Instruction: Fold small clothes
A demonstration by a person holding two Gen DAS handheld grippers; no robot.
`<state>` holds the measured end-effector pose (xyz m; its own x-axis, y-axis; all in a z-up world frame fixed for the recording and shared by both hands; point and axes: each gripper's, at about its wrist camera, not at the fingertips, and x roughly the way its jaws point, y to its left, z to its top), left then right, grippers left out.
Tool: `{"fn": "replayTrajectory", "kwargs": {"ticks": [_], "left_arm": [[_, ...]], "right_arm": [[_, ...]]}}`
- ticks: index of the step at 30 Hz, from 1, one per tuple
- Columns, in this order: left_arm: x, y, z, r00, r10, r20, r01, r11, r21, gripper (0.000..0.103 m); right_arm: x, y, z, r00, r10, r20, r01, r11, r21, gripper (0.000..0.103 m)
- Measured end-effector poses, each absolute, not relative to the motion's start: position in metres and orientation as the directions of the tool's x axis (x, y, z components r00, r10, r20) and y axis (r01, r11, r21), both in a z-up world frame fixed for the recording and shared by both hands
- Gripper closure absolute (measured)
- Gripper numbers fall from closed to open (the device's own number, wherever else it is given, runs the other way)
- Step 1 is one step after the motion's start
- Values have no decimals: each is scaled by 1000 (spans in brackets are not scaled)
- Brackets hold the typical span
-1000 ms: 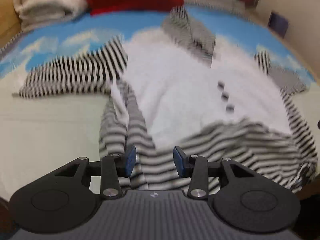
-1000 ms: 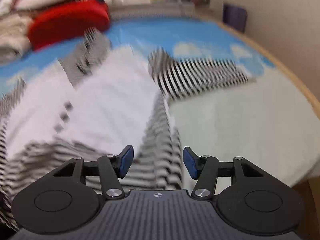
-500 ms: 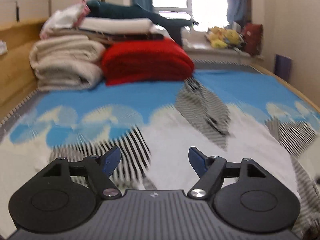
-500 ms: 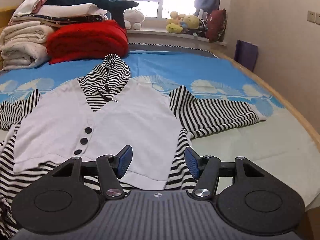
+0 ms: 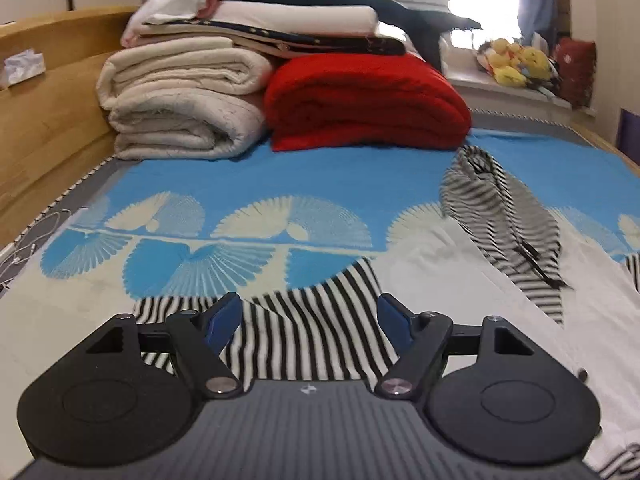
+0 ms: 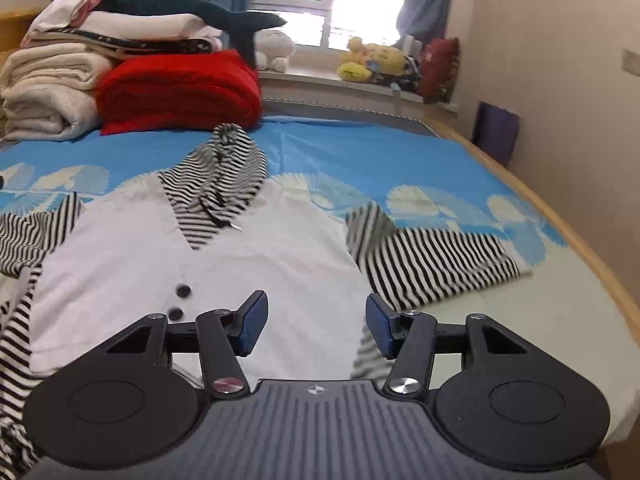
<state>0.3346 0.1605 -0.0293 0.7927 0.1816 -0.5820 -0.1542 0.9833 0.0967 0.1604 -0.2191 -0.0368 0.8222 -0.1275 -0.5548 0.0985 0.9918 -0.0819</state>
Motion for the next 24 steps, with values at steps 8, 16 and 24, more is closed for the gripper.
{"fn": "replayTrajectory", "kwargs": {"ticks": [8,16,24], "left_arm": [[337,193,-58,732,218,-645,-237,970,59,23],[347,268,-98,603,287,-744,-448,894,-19,40],[359,351,-139,474,346,-810,-695,711,-103,40]], "right_arm": [[248,-173,33,885,-13,-465,37,998,43,38],[295,-133,-3,868,126,-481,-119,992,45,39],[324,-136,7,837,228,-498,-198,974,114,63]]}}
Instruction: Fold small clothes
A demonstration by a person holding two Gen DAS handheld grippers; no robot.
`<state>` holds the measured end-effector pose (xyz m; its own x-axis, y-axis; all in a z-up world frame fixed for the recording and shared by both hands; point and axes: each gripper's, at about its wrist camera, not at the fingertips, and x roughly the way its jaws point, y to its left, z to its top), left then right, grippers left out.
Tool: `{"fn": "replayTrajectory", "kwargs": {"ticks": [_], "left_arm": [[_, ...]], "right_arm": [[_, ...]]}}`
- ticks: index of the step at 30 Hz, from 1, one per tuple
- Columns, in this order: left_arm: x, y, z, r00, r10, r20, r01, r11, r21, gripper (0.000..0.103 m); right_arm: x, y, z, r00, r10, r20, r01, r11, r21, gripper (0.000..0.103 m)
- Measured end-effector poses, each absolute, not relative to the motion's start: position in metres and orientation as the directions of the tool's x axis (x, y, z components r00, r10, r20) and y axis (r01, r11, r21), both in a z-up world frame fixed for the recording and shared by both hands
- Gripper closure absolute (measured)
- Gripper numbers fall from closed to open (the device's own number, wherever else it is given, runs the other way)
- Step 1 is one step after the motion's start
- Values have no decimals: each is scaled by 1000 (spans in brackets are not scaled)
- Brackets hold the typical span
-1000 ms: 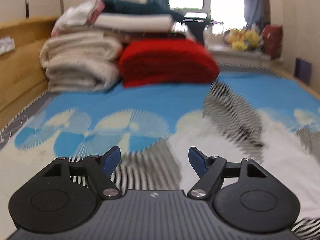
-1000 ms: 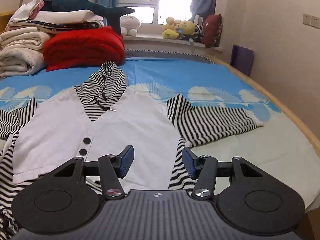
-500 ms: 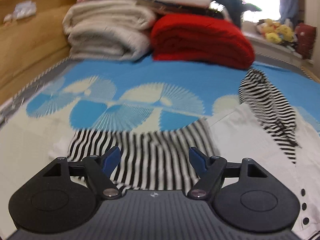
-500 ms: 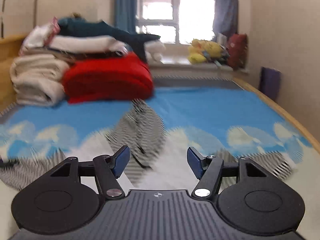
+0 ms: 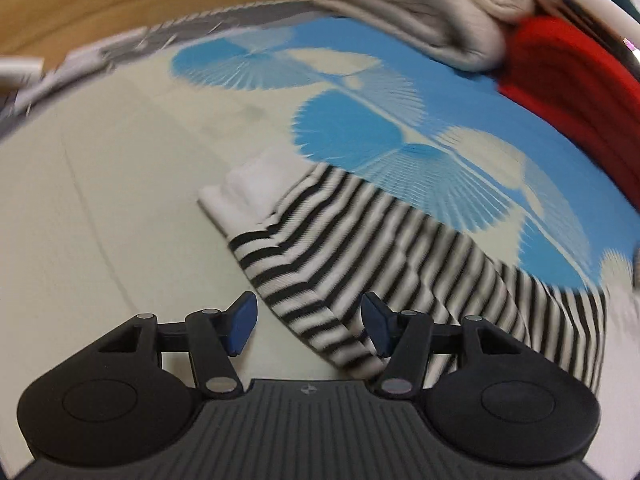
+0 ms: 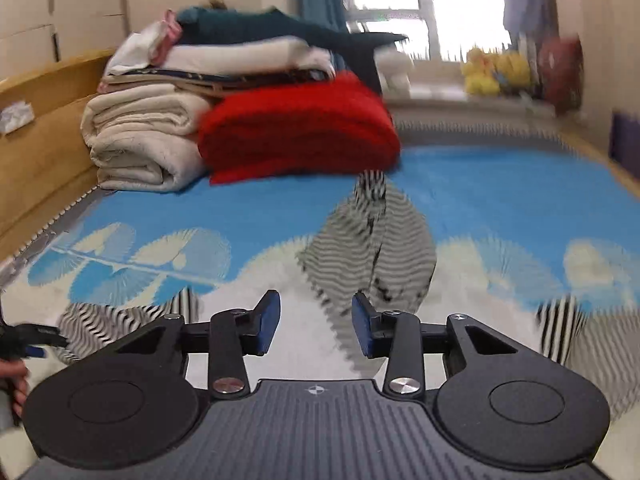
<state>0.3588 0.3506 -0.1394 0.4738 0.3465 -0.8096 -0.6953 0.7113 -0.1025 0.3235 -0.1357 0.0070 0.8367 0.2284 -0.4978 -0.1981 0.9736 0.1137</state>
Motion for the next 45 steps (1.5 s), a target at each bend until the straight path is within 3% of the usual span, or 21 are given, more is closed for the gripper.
{"fn": "replayTrajectory", "kwargs": {"ticks": [2,5,6,7,8,9,12,15,19,22,23,24,25,32,35,41,45], "left_arm": [[362,359,-149,456,325,-828,-721,681,-130,40],[366,357,-155,407,370,-835,-748,660,-72,41],[369,354,-153,396,387,-833,-747,663,-47,55],[371,352,-152,389,396,-832,-745,666,-31,83],[372,349,-148,386,405,-829,-744,668,-20,96],[375,342,-142,382,437,-814,-742,671,12,102],[383,304,-105,487,518,-703,-678,731,69,102],[385,252,-58,659,436,-612,-552,834,-1,102],[376,154,-10,842,114,-528,-219,965,-141,102],[367,78,-2,818,-255,-515,123,953,-276,102],[367,62,-5,761,-372,-532,219,918,-330,97],[368,46,-10,684,-471,-557,301,878,-372,83],[368,37,-14,649,-498,-575,334,866,-373,77],[394,89,-34,686,-164,-709,-66,956,-285,74],[405,119,-44,635,-40,-771,-198,957,-212,74],[413,155,-49,579,-32,-814,-305,918,-253,74],[411,156,-48,575,-25,-818,-319,913,-253,74]], "right_arm": [[329,-135,4,846,199,-495,-201,978,48,63],[342,-150,-3,824,198,-530,-182,980,83,63],[348,-156,-7,812,197,-549,-168,980,103,63],[350,-162,-11,798,193,-571,-151,981,120,63],[350,-169,-15,784,182,-594,-128,983,132,63],[352,-173,-23,771,167,-614,-106,985,135,63],[354,-188,-38,731,117,-673,-42,991,128,63],[354,-197,-51,701,73,-709,15,993,118,61],[350,-210,-61,668,60,-741,83,985,154,61],[348,-218,-66,657,57,-752,123,976,181,61],[347,-220,-68,654,54,-754,135,973,186,61],[347,-222,-69,652,50,-757,146,971,190,61],[348,-222,-71,649,47,-760,158,968,194,61],[358,-237,-90,631,73,-772,253,921,295,62],[366,-237,-102,615,112,-781,271,900,342,67],[385,-196,-118,568,253,-783,110,920,377,63],[384,-139,-118,560,265,-785,-121,964,239,55]]}}
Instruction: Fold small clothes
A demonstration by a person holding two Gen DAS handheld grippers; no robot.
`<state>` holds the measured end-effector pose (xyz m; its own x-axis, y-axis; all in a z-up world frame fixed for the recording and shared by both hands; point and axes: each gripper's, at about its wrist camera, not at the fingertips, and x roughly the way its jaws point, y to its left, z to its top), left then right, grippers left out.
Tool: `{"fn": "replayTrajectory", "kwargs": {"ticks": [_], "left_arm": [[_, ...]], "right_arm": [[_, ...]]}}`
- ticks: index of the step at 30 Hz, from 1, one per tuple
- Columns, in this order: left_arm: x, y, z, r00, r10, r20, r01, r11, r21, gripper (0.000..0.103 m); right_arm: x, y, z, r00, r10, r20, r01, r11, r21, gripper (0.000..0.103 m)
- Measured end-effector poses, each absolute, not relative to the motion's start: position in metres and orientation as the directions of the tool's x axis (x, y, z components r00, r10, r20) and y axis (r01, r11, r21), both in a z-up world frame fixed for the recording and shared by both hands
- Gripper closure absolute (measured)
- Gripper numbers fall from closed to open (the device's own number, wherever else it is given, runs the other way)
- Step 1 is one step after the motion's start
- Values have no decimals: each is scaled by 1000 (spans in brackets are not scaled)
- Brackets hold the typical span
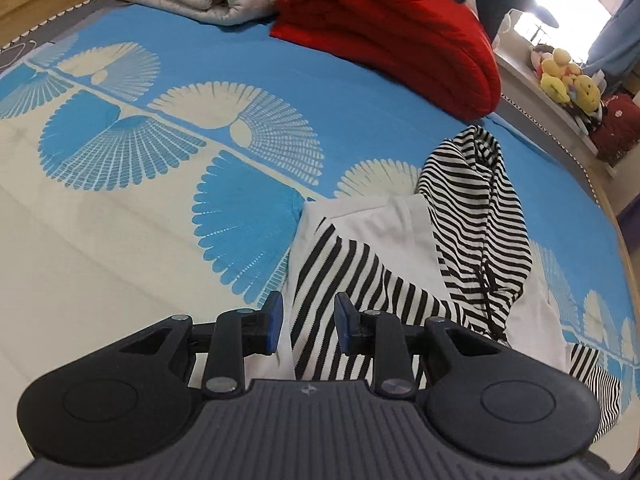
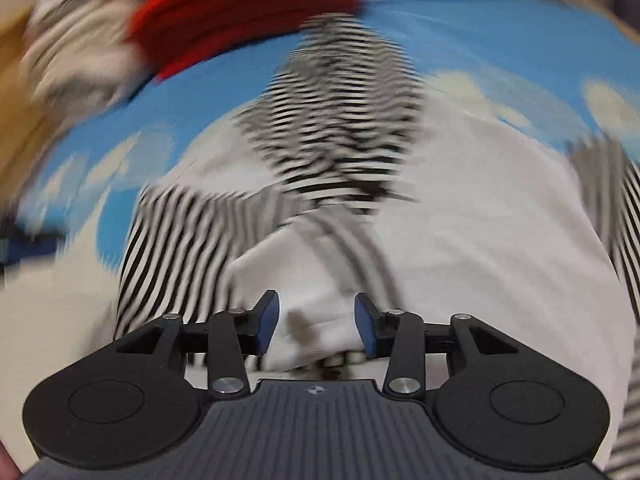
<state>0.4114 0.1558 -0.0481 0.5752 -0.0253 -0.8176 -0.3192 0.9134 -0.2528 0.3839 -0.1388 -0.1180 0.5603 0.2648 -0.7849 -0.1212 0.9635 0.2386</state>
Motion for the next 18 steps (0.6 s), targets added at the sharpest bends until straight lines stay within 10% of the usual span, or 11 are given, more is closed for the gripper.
{"fn": "replayTrajectory", "kwargs": {"ticks": [7,10,12,18], "left_arm": [[420,156,-51,563,-47,-825,-337,898,-282,74],[420,157,-47,569,-50,-821,-328,902,-282,74],[419,159,-46,573,-42,-819,-324,906,-273,74],[418,158,-45,569,-35,-821,-291,926,-241,74]], "right_arm": [[374,-73,-146,553,113,-826,-369,921,-121,50],[374,-69,-152,577,72,-813,-378,906,-188,63],[379,-81,-142,591,77,-803,-333,930,-156,94],[392,-177,-80,718,197,-668,-26,966,257,98]]}}
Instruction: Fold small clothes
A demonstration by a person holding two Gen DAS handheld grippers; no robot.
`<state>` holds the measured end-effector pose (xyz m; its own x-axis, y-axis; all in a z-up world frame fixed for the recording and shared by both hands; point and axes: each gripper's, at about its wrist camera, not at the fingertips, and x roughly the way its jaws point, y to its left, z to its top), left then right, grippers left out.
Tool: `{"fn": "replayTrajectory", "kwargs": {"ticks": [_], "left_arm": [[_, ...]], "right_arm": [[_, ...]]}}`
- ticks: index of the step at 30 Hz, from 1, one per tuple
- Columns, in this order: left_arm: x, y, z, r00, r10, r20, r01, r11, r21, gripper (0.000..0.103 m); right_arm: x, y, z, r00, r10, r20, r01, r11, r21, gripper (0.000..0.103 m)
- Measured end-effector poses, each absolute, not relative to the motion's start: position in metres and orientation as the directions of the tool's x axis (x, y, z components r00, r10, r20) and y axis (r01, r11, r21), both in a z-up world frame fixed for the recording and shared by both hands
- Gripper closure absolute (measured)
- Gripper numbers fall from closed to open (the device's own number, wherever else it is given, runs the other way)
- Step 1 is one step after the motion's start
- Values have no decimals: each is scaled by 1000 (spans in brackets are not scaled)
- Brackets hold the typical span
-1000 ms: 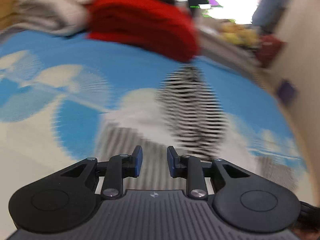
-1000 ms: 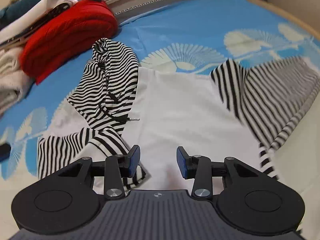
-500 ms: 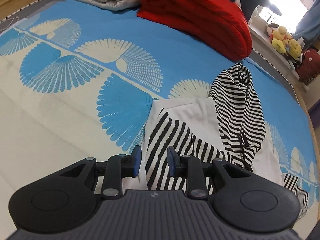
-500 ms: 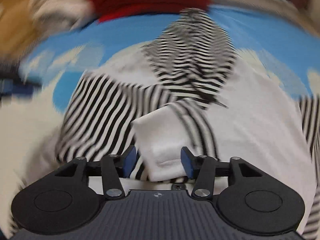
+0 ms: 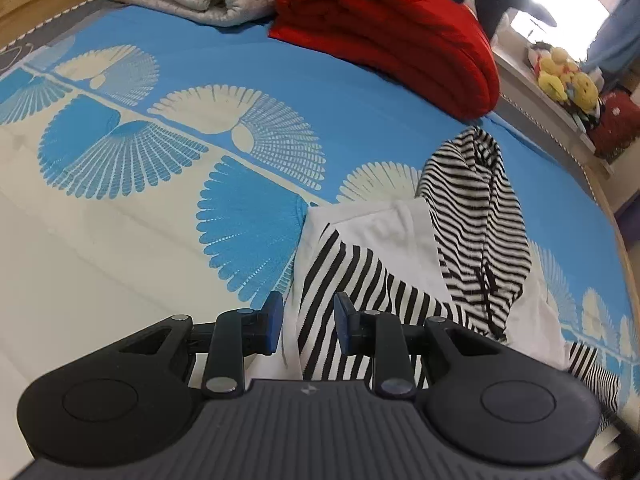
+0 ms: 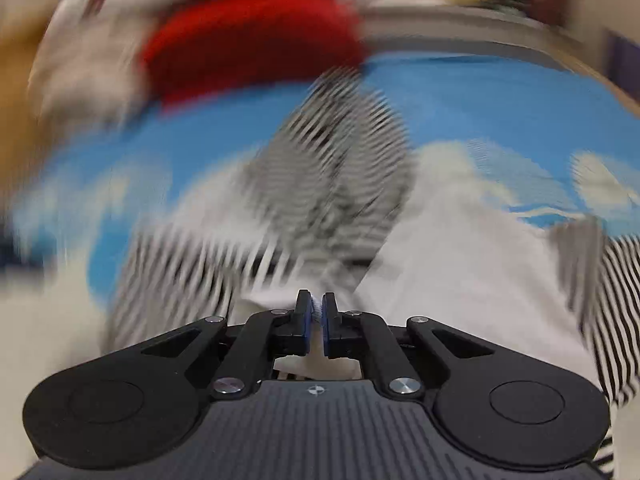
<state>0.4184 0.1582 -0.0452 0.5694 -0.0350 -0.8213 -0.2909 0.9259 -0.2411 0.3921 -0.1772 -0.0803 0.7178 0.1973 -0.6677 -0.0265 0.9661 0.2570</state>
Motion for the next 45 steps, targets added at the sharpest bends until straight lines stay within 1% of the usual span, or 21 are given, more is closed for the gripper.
{"fn": "replayTrajectory", "kwargs": {"ticks": [2,4,5,8,10,12,15,16,22,23,24,26,31,32,34,36,37,39,41,43,45], "left_arm": [[418,154,-48,563,-46,-826,-263,937,-231,74],[418,150,-53,546,-60,-836,-241,944,-226,74],[418,148,-55,537,-66,-841,-234,946,-224,74],[420,140,-62,519,-83,-851,-216,950,-224,74],[421,135,-68,507,-97,-856,-204,952,-229,74],[422,131,-73,493,-105,-863,-201,952,-230,74],[422,126,-75,490,-105,-865,-193,955,-225,74],[422,126,-75,490,-103,-866,-191,956,-222,74],[425,120,-81,474,-109,-874,-167,963,-211,74],[425,118,-81,471,-111,-875,-158,965,-208,74],[425,117,-82,469,-113,-876,-149,967,-205,74],[424,114,-84,464,-115,-878,-127,973,-195,74],[420,110,-95,436,-145,-888,-91,975,-204,74],[420,109,-100,418,-156,-895,-85,974,-209,74],[419,109,-112,380,-169,-909,-83,973,-215,74],[418,106,-121,344,-144,-928,-74,981,-179,74],[418,105,-124,331,-127,-935,-68,985,-158,74],[417,104,-127,321,-108,-941,-62,989,-134,74],[416,104,-123,337,-114,-935,-61,988,-142,74],[416,102,-123,338,-129,-932,-45,987,-153,74],[415,100,-134,301,-101,-948,-44,992,-120,74]], "right_arm": [[391,-218,-73,753,160,-638,117,922,369,99],[388,-255,-79,749,99,-655,259,866,427,100],[387,-270,-84,733,52,-678,333,842,424,103],[382,-304,-105,633,-60,-772,532,758,377,102],[382,-316,-120,578,-22,-816,581,712,393,100],[383,-317,-130,578,40,-815,575,688,442,95],[392,-309,-142,582,142,-800,521,690,502,68],[394,-307,-146,582,164,-796,514,684,517,66],[400,-302,-170,549,184,-815,576,623,529,68],[400,-301,-171,553,176,-814,579,622,527,81],[401,-301,-169,566,175,-806,570,623,536,99],[396,-303,-160,615,161,-772,548,617,565,100],[372,-290,-100,778,95,-621,408,675,615,100],[369,-290,-99,767,73,-637,427,683,592,100],[367,-296,-111,679,-2,-734,531,691,490,99],[368,-307,-132,562,-34,-826,630,666,401,99],[366,-314,-139,535,-40,-844,665,637,391,98],[366,-316,-134,543,-75,-836,667,643,375,95],[368,-312,-118,617,-83,-783,605,687,403,95],[371,-308,-109,685,-20,-728,518,717,467,88],[379,-308,-117,670,76,-738,478,717,507,82]]}}
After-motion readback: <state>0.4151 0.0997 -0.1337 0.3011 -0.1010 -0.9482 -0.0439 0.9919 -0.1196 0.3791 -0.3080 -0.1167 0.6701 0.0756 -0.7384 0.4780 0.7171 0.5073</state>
